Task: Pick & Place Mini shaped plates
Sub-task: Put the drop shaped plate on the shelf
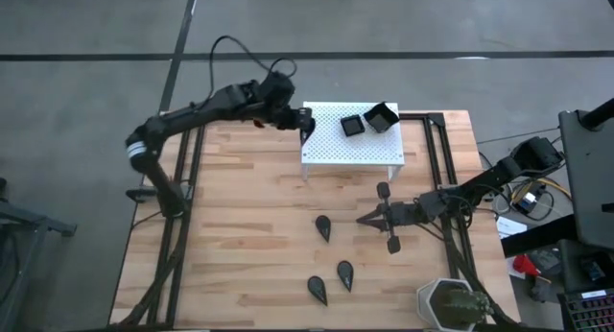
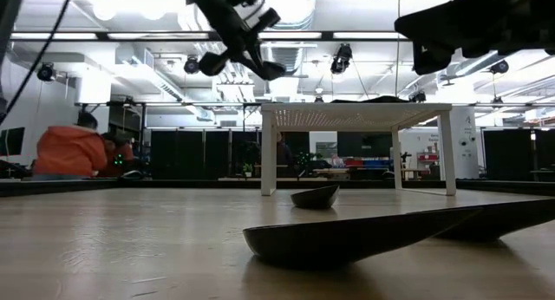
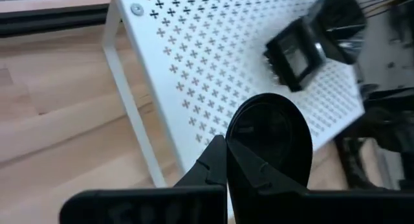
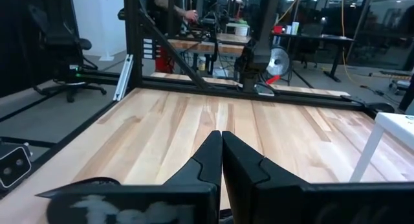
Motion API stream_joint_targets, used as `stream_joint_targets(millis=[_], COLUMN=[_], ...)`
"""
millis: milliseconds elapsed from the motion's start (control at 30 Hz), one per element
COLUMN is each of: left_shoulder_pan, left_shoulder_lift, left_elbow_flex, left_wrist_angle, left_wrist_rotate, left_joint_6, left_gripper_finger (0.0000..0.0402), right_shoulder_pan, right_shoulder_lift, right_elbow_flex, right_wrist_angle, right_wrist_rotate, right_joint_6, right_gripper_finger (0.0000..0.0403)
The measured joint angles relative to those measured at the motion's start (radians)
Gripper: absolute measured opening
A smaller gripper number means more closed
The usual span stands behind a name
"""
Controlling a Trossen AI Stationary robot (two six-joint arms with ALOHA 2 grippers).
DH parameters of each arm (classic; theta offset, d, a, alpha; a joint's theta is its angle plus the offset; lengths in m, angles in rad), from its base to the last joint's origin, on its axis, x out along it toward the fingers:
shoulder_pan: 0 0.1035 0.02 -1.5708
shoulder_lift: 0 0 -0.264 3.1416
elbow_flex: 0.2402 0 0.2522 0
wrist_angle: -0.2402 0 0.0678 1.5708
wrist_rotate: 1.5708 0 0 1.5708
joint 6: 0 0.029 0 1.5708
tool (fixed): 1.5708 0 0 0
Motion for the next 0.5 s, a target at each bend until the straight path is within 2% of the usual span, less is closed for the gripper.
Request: stream_joint_targets(millis=[267, 400, 500], left_shoulder_pan=[0.004, -0.002, -0.005], left_shoulder_lift=[0.177, 0.225, 0.238], left_elbow_flex=[0.195, 0.225, 0.221], left_wrist_angle=[-0.078, -0.132, -0.133], left_wrist_rotate=[-0.006, -0.06, -0.06], left_joint_6=[0.039, 0.056, 0.063], left_gripper_finger=[0.0, 0.0, 0.0], right_shoulder_pan=[0.0, 0.0, 0.0], right_shoulder_lift=[0.0, 0.0, 0.0], right_elbow_flex=[-0.007, -0.012, -0.012], right_wrist_angle=[-0.002, -0.003, -0.002], right_wrist_rotate=[-0.002, -0.002, -0.002], right_joint_6=[0.012, 0.012, 0.018], right_gripper_finger=[0.0008, 0.0008, 0.0008])
